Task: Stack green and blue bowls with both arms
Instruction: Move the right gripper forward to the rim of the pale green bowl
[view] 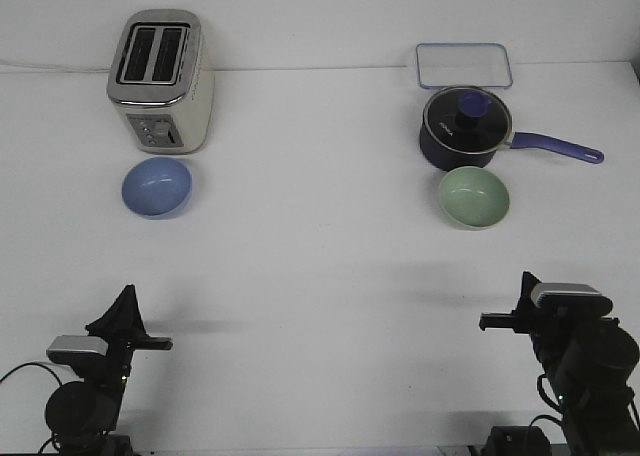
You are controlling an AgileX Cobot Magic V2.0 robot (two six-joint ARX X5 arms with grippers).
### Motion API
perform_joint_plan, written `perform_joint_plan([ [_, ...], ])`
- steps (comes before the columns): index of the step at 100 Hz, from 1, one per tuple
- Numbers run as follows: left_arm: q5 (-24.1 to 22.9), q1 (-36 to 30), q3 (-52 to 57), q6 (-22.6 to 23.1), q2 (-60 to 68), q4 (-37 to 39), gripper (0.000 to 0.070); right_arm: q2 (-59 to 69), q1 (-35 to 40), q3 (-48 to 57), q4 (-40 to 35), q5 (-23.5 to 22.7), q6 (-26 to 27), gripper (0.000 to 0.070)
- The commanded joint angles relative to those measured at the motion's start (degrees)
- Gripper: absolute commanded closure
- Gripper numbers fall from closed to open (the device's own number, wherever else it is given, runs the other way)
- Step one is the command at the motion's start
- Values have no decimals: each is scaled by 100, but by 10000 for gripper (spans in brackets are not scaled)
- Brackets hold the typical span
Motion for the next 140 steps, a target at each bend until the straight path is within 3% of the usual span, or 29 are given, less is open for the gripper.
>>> perform_joint_plan([
  [1,13,9,-107,50,-11,61,689,297,4,317,-214,0,-28,699],
  [24,13,9,-107,50,-11,61,689,1257,4,1005,-1174,-2,-26,699],
  [74,13,9,-107,50,-11,59,689,1453,4,1010,-1180,-4,-22,683],
  [82,13,9,-107,50,-11,59,689,1458,4,1010,-1224,-7,-22,571],
  [96,13,9,-107,50,-11,61,689,1453,4,1010,-1294,-9,-22,199],
  [101,13,7,-107,50,-11,61,689,1447,4,1010,-1316,-9,-22,116],
  [140,13,9,-107,50,-11,61,689,1928,-9,1244,-1117,2,57,105],
])
